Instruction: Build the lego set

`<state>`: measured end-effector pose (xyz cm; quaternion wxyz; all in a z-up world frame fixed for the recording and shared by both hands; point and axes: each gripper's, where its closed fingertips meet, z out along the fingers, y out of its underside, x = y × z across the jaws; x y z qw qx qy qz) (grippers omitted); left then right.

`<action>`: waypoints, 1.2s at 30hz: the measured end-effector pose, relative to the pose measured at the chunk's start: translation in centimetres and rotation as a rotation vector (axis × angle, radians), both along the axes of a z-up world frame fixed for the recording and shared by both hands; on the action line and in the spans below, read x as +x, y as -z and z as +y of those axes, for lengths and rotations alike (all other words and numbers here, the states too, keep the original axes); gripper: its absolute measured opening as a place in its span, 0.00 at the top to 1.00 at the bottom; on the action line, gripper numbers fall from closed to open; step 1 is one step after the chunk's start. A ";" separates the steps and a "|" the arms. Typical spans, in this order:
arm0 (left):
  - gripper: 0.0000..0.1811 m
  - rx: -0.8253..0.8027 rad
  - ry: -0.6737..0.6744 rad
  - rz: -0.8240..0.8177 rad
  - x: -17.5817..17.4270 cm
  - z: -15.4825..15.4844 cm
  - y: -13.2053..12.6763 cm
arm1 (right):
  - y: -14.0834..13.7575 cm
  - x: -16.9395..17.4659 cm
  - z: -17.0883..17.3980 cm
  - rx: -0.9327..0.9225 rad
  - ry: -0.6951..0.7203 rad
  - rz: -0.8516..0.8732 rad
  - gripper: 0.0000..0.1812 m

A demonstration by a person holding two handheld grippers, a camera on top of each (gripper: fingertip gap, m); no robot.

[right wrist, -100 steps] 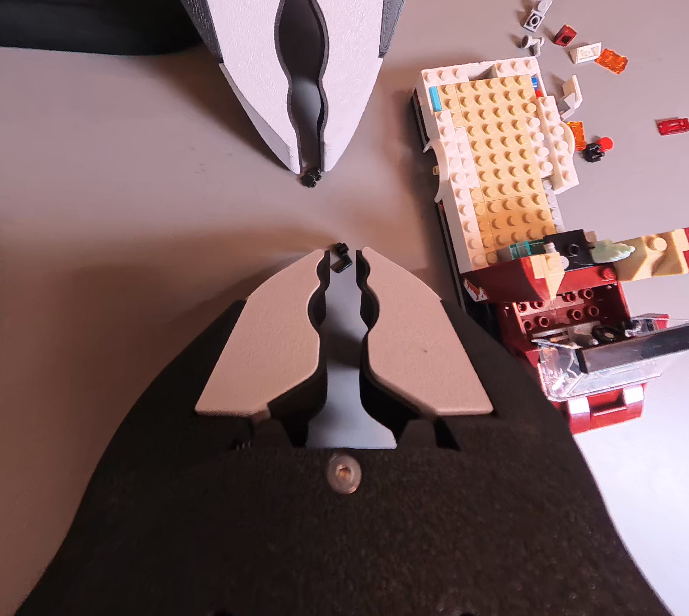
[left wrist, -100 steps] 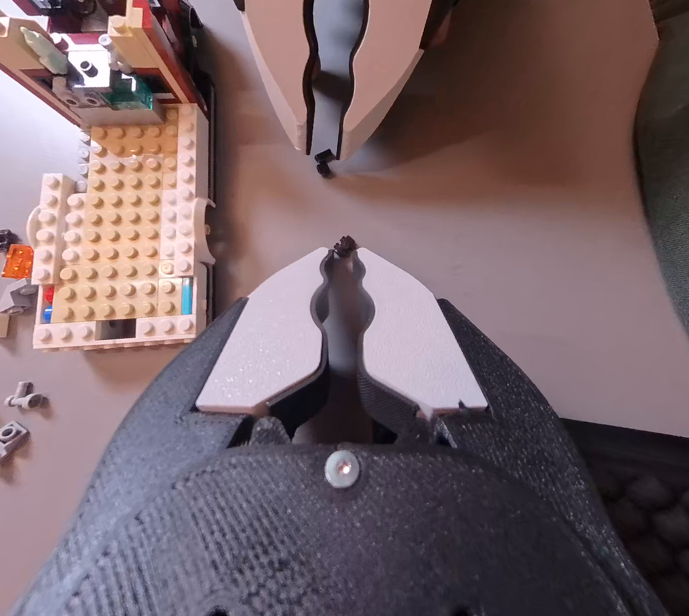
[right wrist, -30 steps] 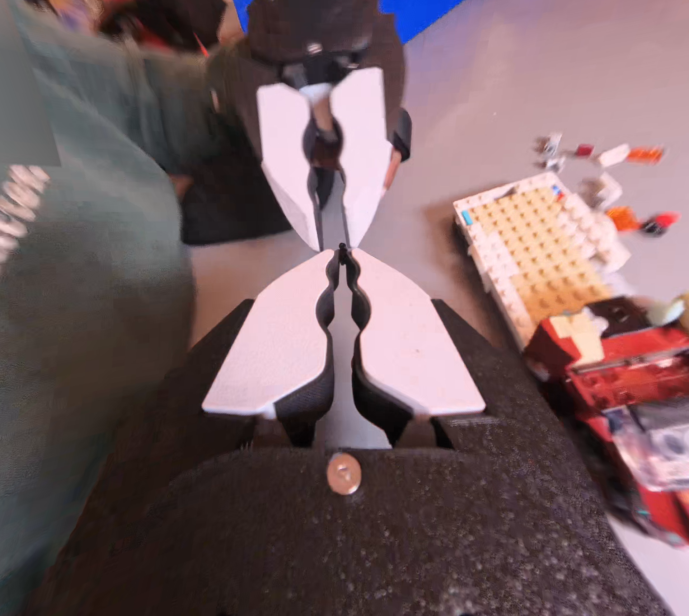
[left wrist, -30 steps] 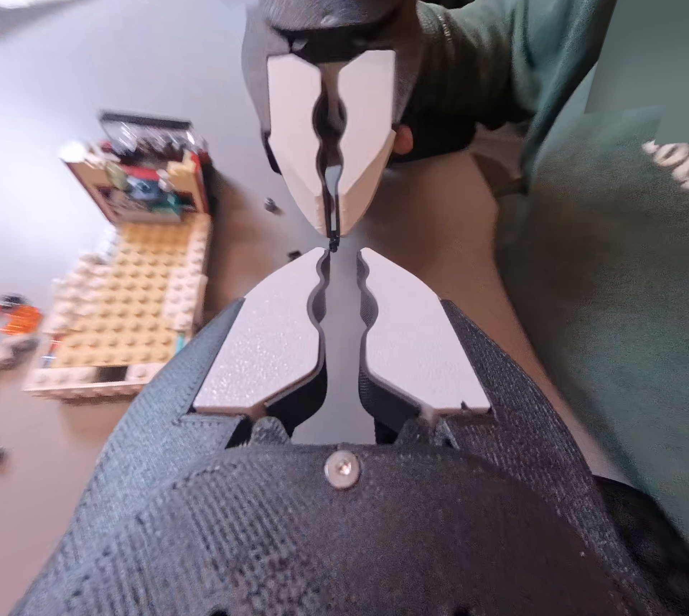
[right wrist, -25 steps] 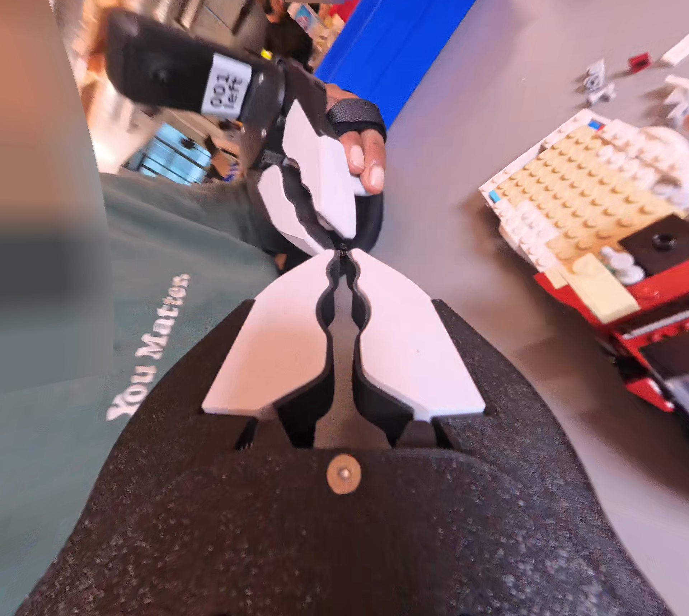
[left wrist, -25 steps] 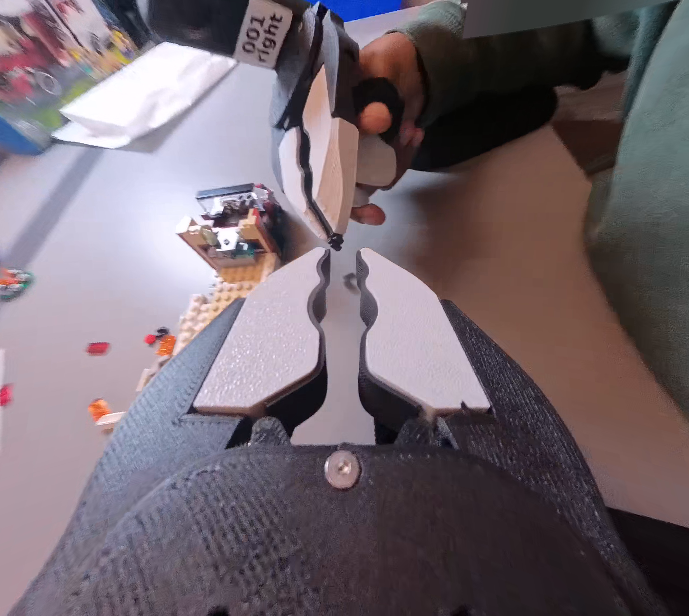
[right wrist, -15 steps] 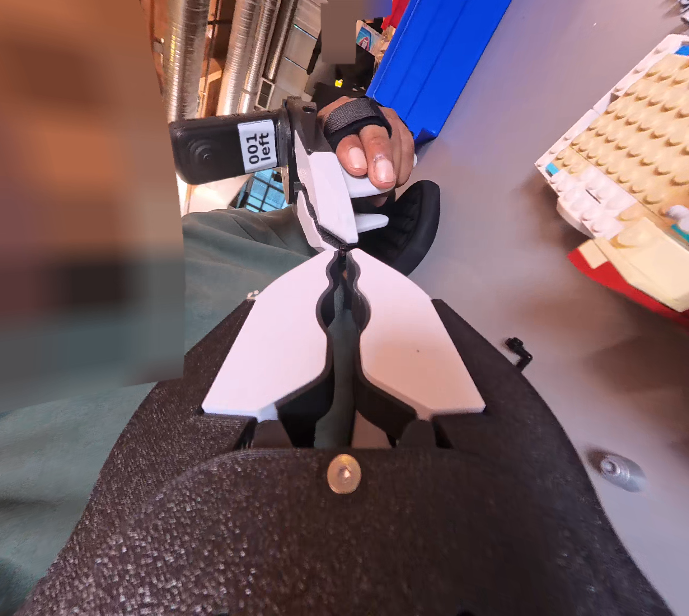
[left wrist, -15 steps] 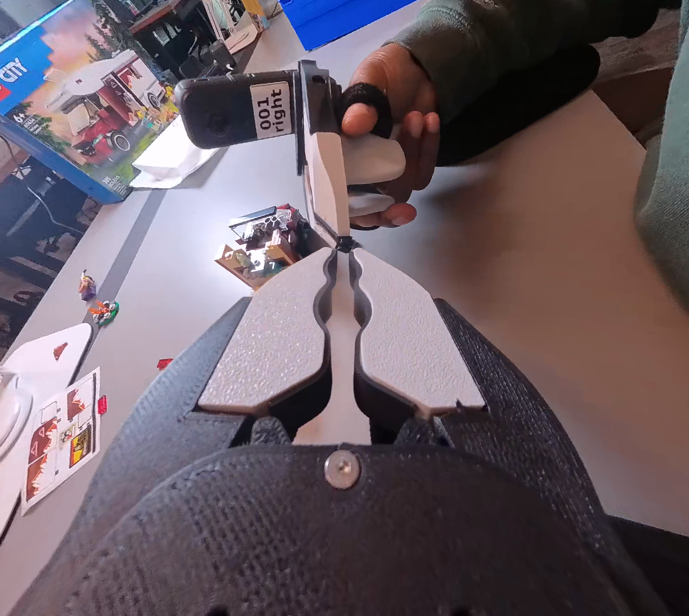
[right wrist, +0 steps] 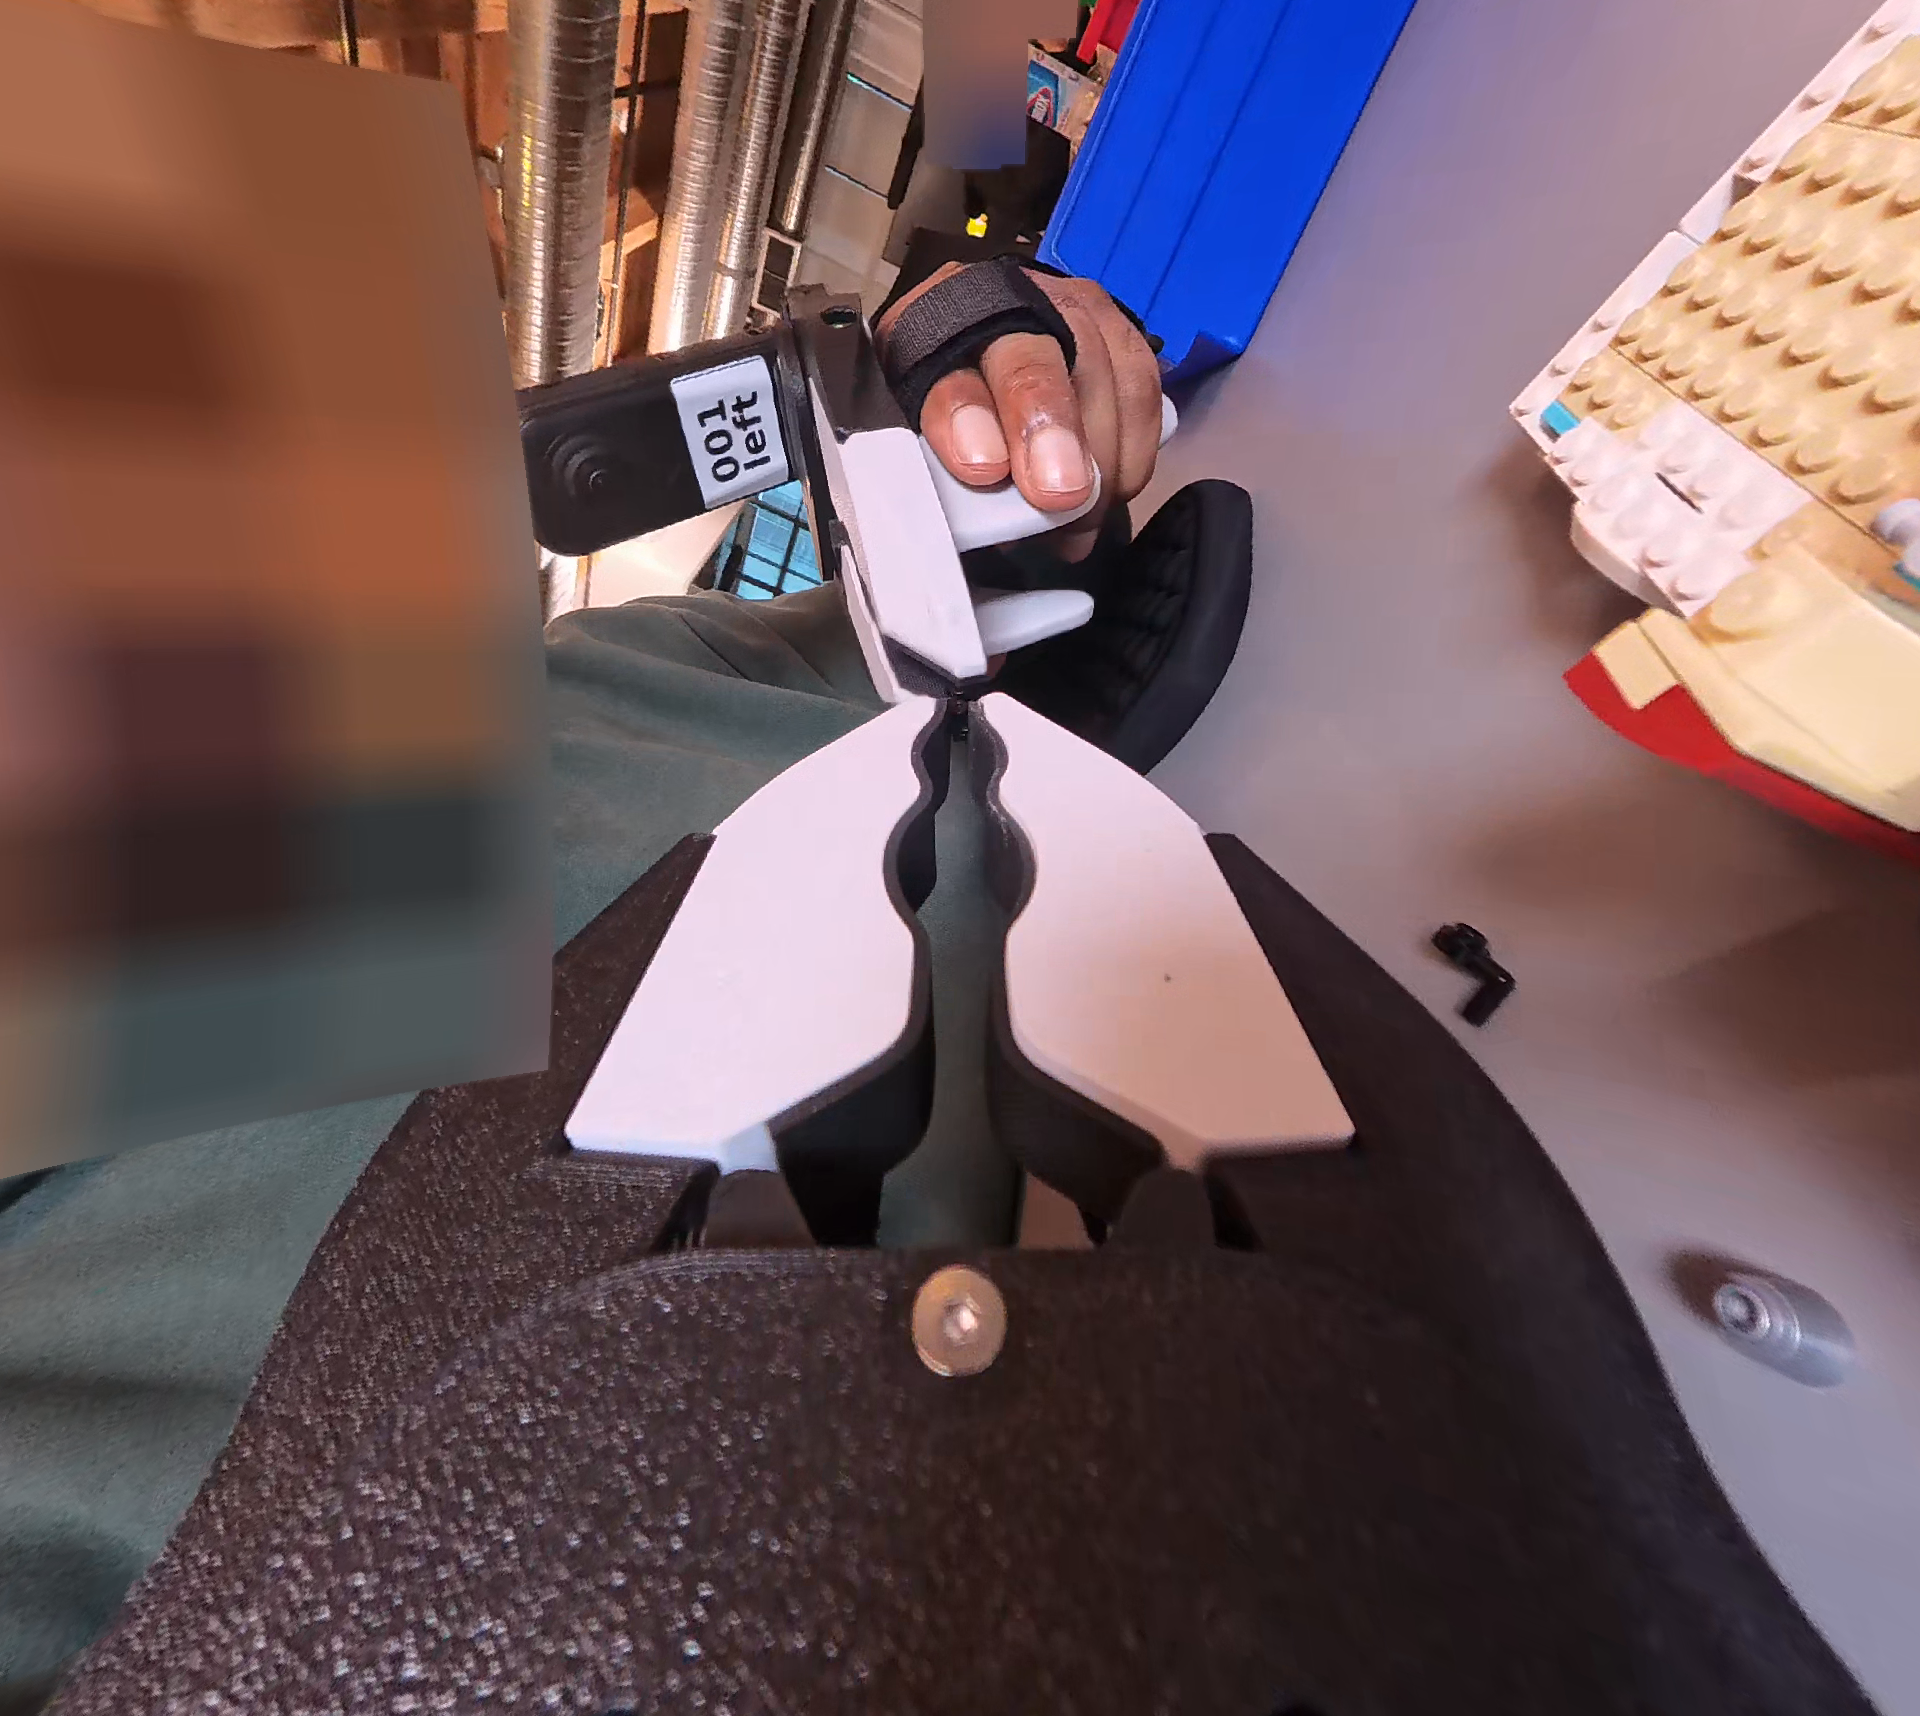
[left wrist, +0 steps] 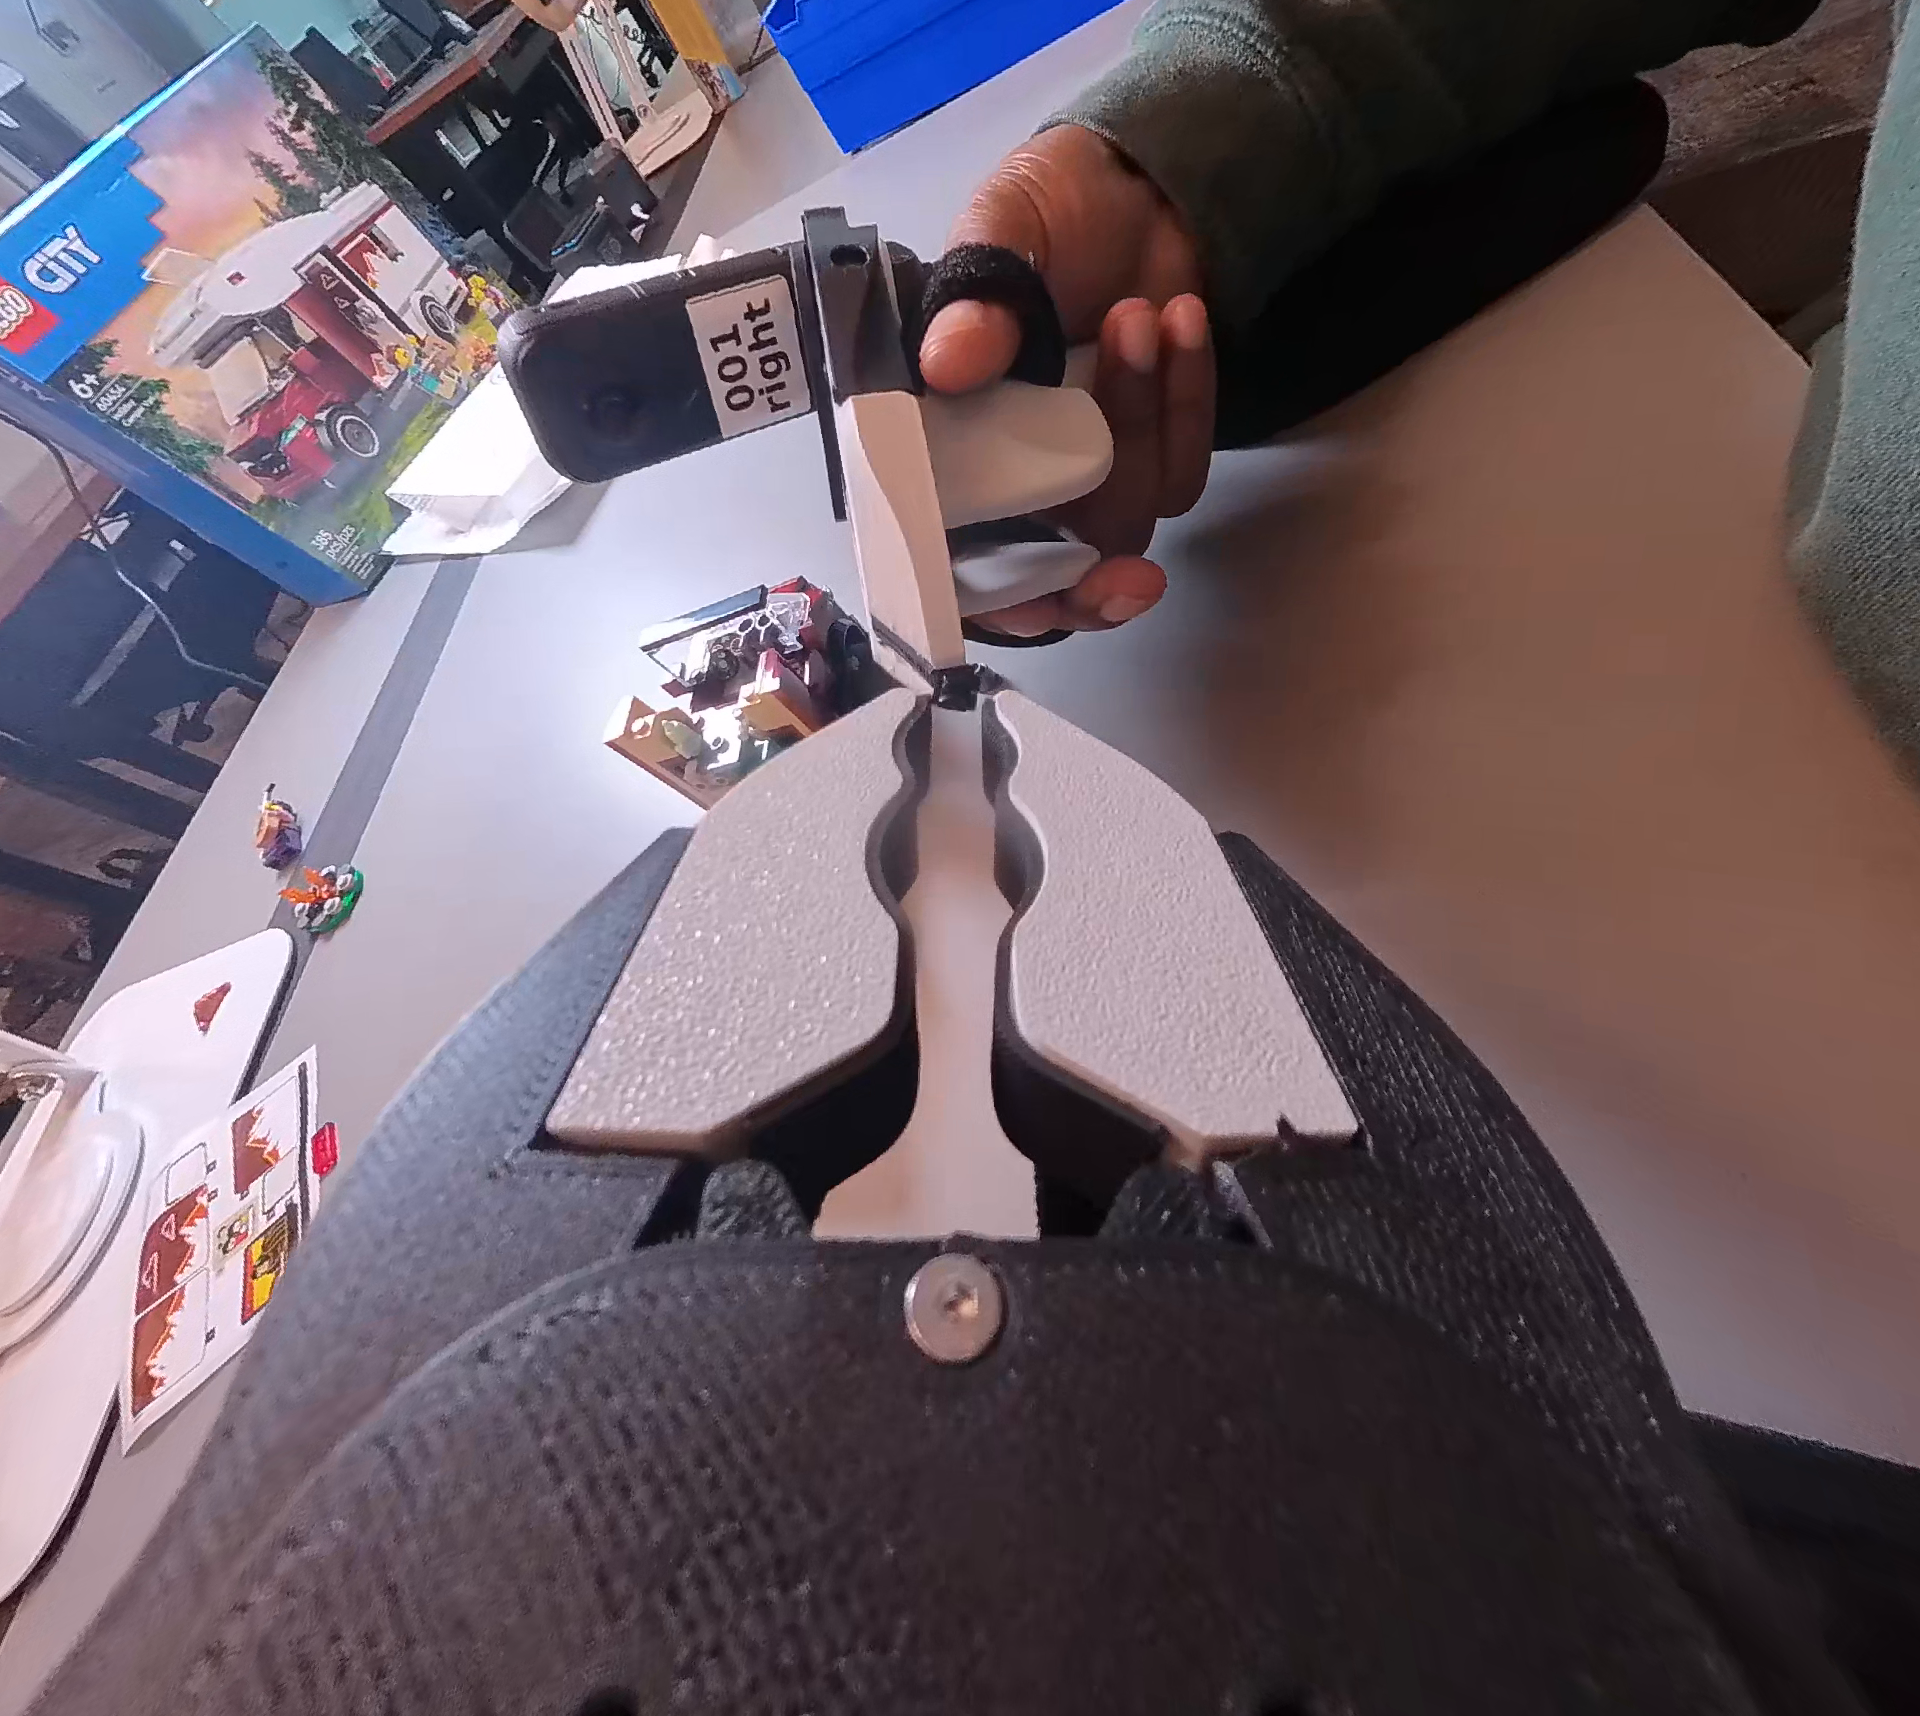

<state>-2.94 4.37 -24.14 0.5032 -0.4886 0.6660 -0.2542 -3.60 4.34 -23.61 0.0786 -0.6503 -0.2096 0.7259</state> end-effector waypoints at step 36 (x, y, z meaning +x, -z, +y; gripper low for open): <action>0.96 -0.586 0.028 0.025 0.5 0.0 3.3 | 3.9 0.4 0.2 1.008 0.040 -0.481 0.96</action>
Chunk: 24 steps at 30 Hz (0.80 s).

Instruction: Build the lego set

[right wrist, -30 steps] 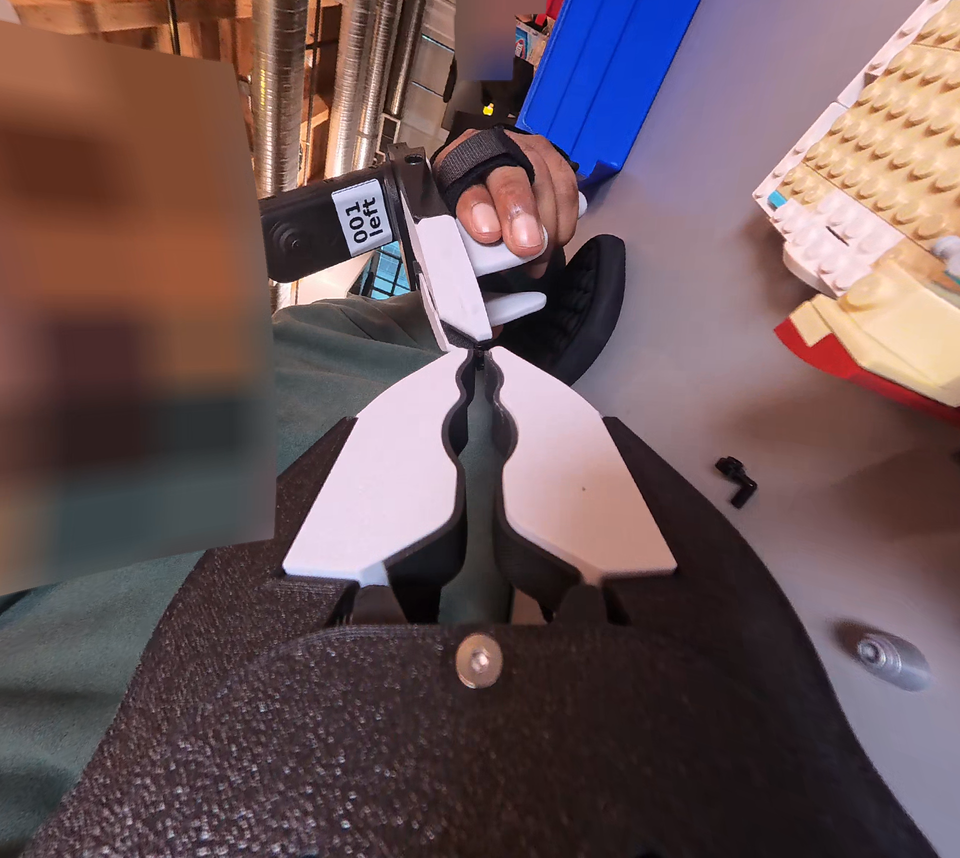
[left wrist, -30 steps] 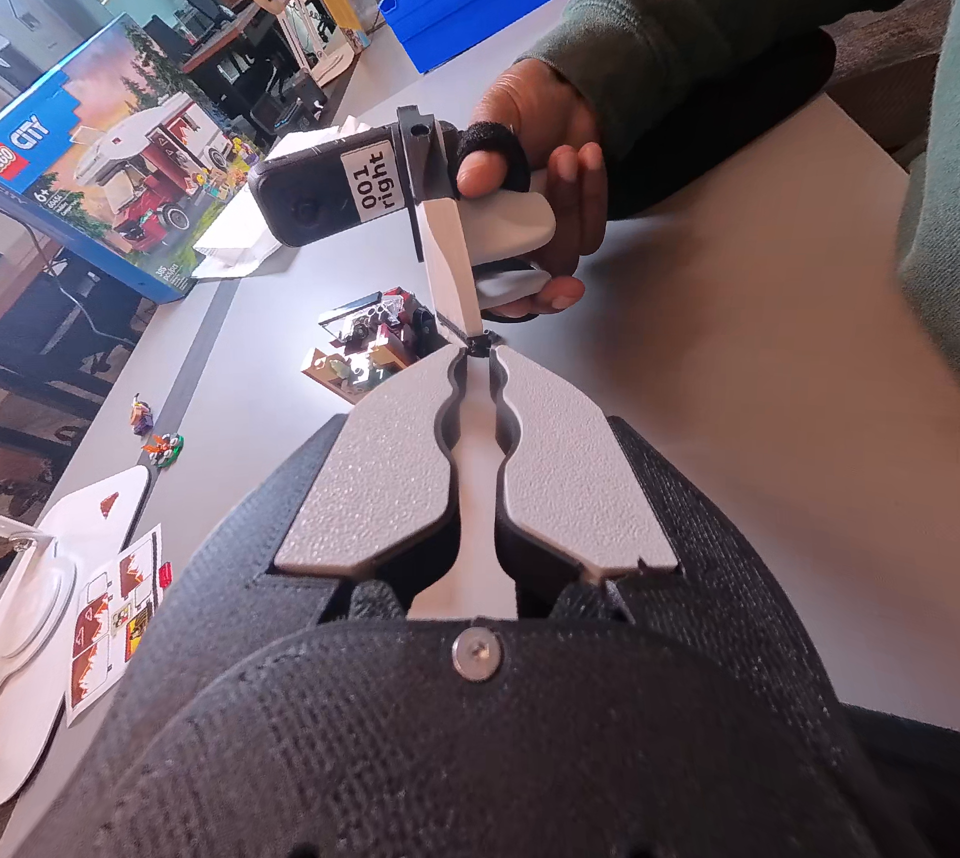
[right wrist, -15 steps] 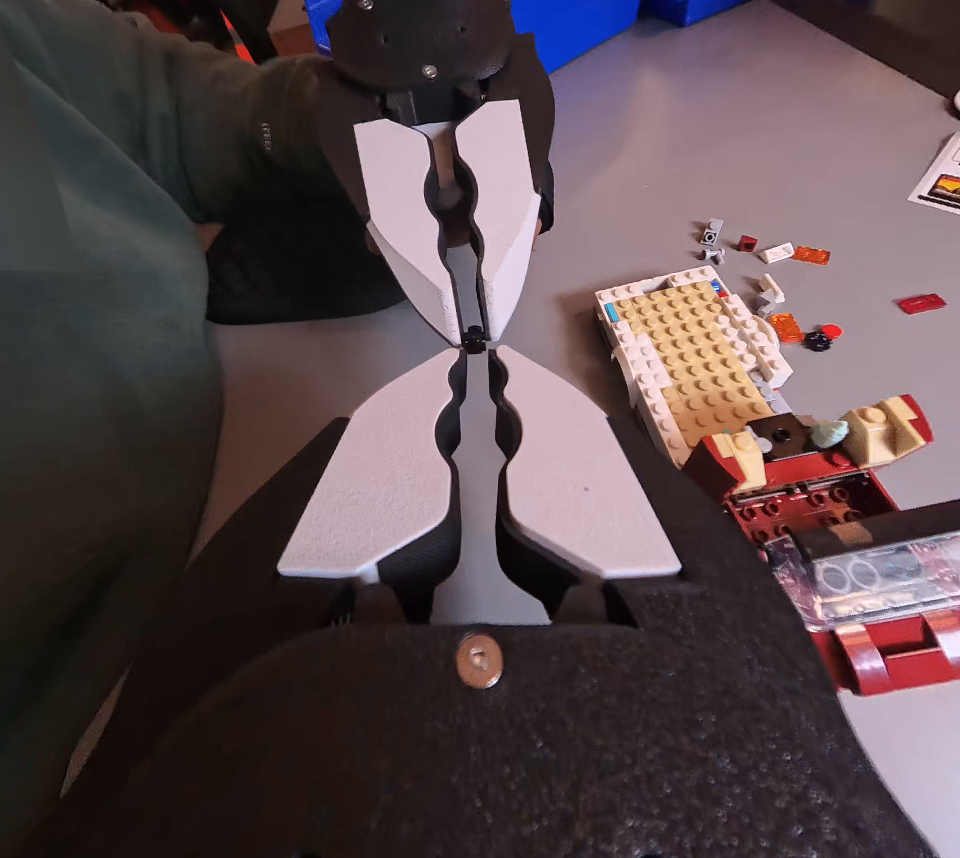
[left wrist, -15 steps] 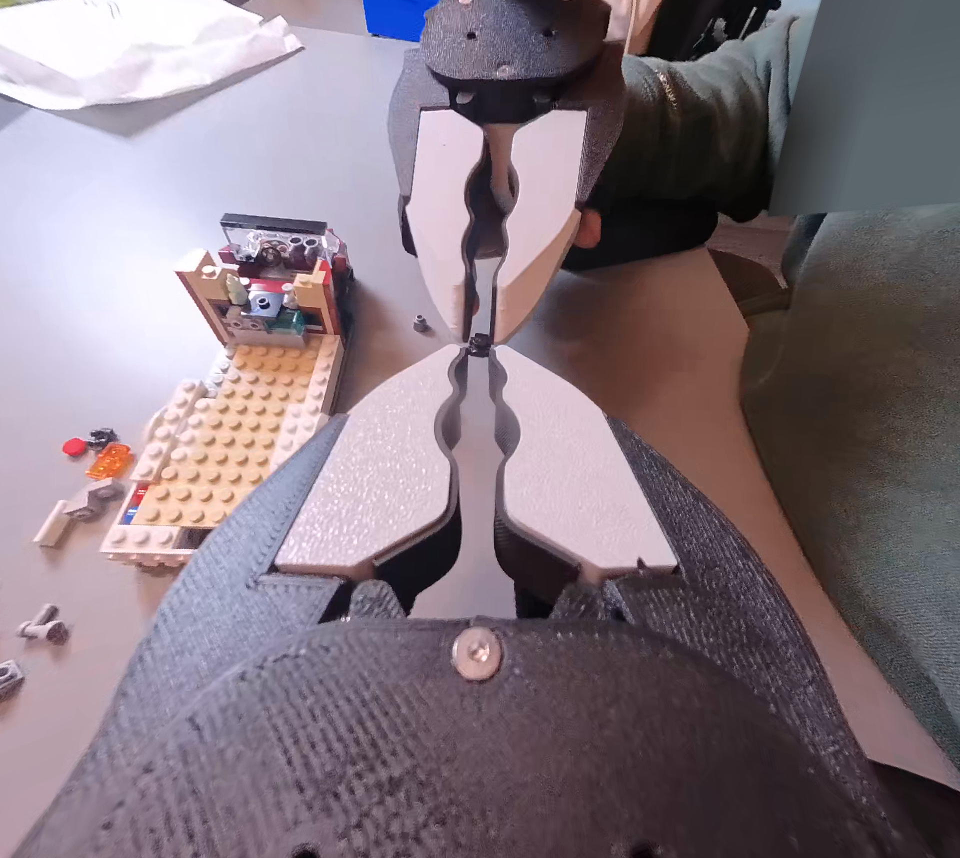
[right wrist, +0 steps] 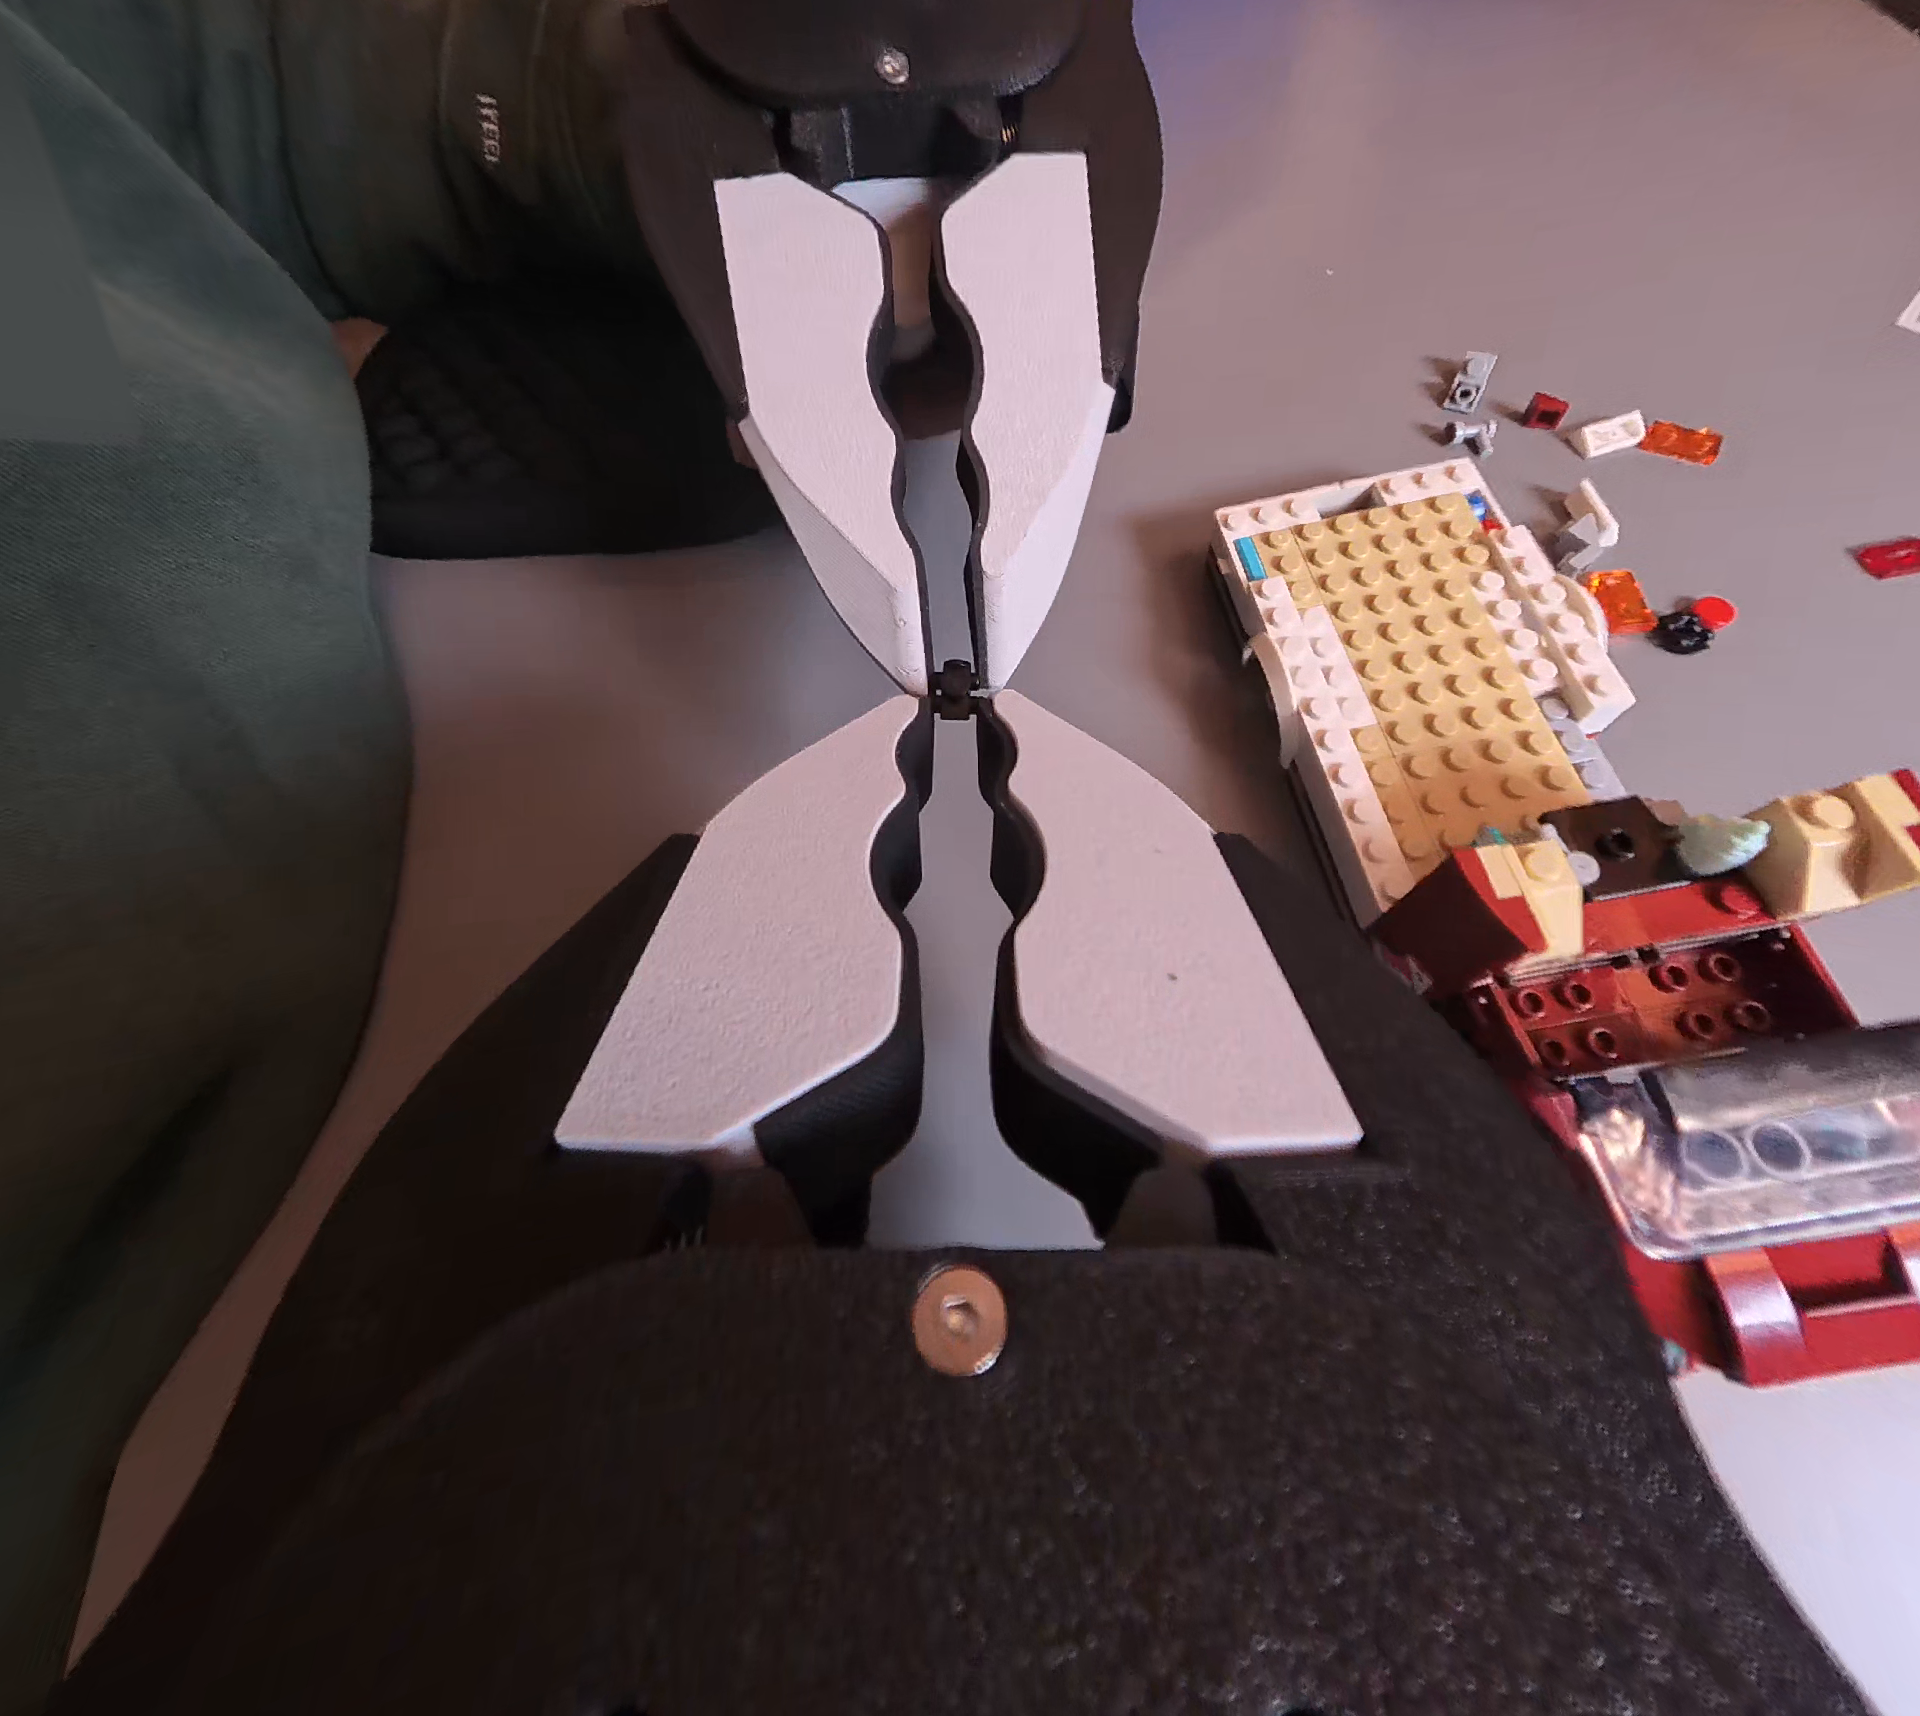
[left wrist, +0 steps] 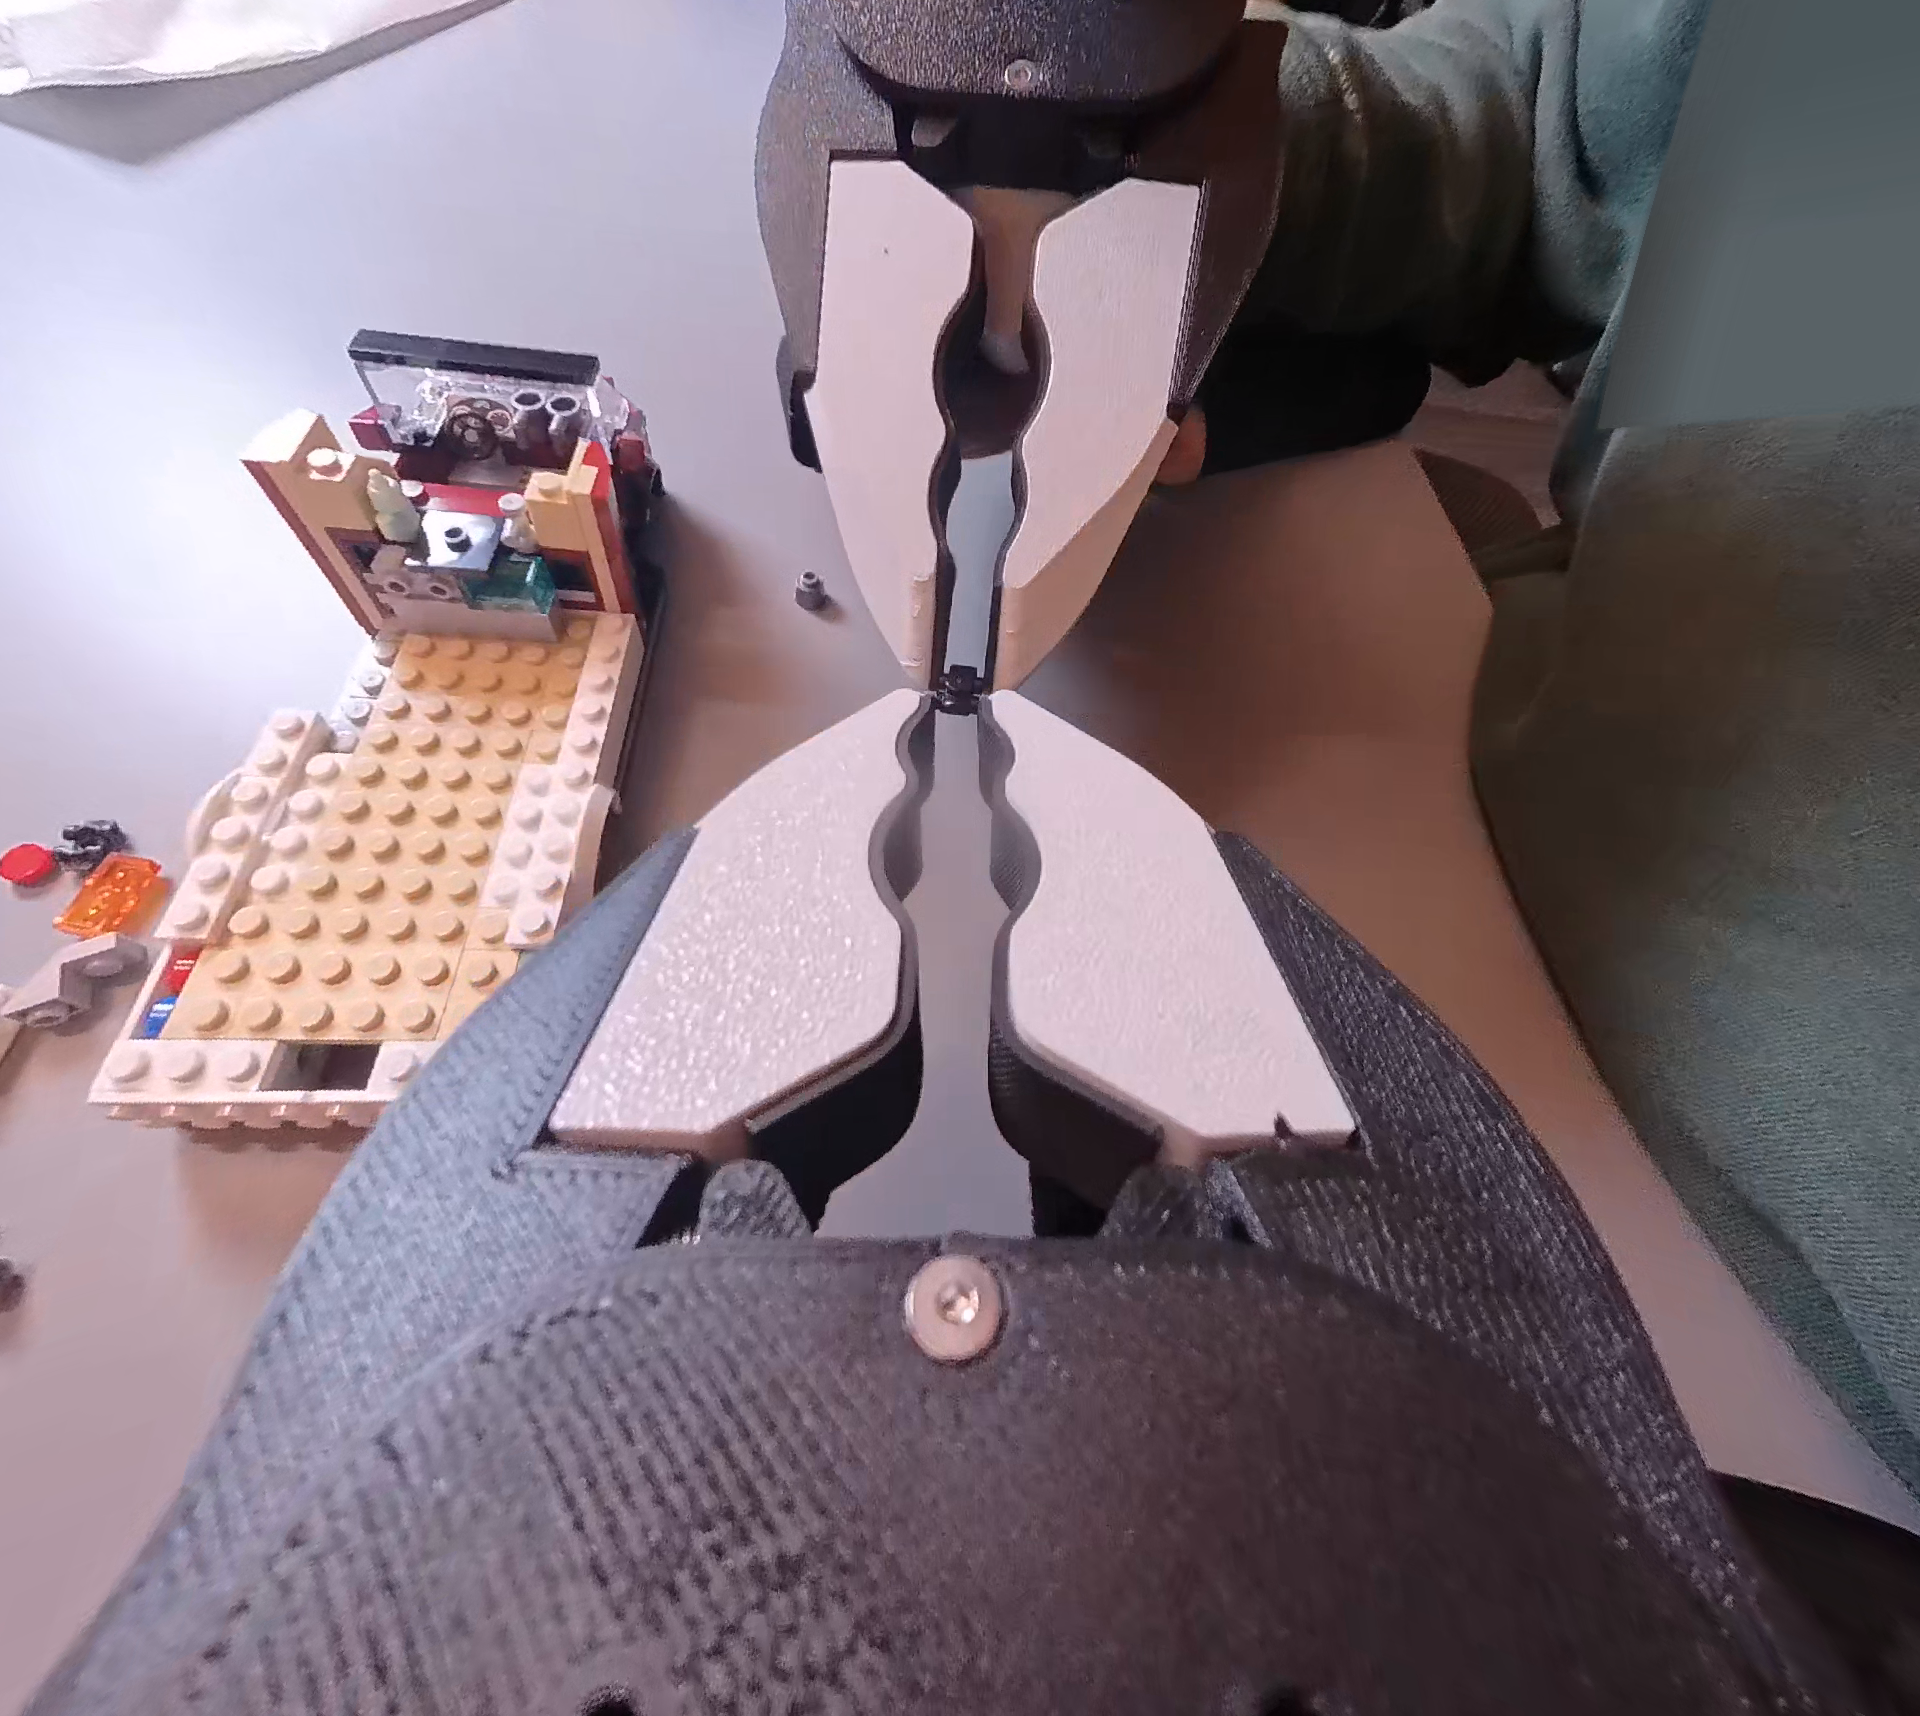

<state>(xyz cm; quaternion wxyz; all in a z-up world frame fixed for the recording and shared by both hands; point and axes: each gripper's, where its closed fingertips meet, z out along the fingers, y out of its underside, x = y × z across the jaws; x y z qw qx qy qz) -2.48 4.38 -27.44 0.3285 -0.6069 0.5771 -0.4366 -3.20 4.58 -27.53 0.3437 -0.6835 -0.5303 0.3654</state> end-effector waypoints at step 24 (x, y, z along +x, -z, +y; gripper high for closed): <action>0.96 0.194 0.074 0.291 -0.2 -1.0 5.6 | 5.4 0.4 -1.0 0.084 0.000 -0.434 0.94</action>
